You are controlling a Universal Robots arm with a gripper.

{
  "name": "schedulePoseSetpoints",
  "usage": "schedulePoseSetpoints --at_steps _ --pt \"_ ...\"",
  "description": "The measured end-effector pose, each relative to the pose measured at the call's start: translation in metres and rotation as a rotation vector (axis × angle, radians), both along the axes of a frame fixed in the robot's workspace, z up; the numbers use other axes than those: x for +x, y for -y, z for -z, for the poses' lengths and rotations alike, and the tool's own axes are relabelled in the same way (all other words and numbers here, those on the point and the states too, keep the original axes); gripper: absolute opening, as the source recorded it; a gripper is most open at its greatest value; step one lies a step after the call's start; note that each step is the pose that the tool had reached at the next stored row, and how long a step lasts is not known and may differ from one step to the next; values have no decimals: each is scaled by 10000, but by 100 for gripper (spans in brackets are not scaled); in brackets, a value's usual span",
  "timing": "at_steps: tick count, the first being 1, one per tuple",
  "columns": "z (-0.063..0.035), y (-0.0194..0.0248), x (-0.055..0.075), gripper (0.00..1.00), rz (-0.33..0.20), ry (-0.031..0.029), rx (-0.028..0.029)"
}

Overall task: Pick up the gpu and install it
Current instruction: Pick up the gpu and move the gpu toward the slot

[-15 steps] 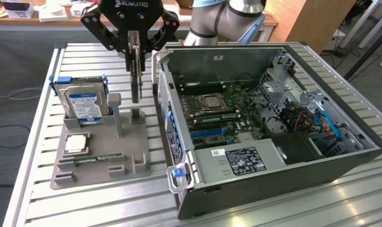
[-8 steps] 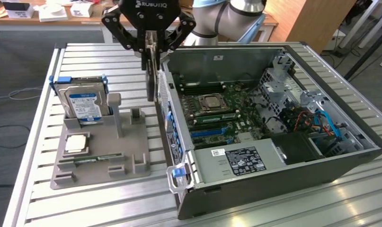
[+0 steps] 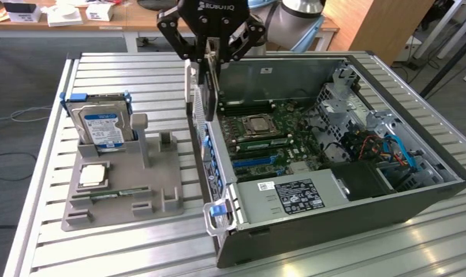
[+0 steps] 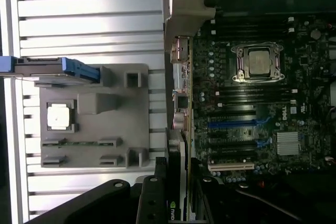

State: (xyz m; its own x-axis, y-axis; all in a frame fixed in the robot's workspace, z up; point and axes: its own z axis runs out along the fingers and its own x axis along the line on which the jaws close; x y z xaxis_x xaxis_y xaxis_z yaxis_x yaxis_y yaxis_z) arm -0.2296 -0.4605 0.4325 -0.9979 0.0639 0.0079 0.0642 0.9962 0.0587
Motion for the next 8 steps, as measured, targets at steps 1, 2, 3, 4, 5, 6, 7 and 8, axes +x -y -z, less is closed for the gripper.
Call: schedulePoseSetpoints --at_steps 1,2,3,4,5,6,7,8 --pt "0 0 46 27 -1 -1 3" --pt "0 0 91 27 -2 -1 8" --pt "0 0 134 27 0 -1 12" --pt "0 0 180 27 0 0 15" --pt "1 0 225 27 -1 0 18" --pt "0 0 270 27 -1 -1 20" --pt "0 0 319 27 -1 -1 23" --pt "0 0 363 27 0 -1 25"
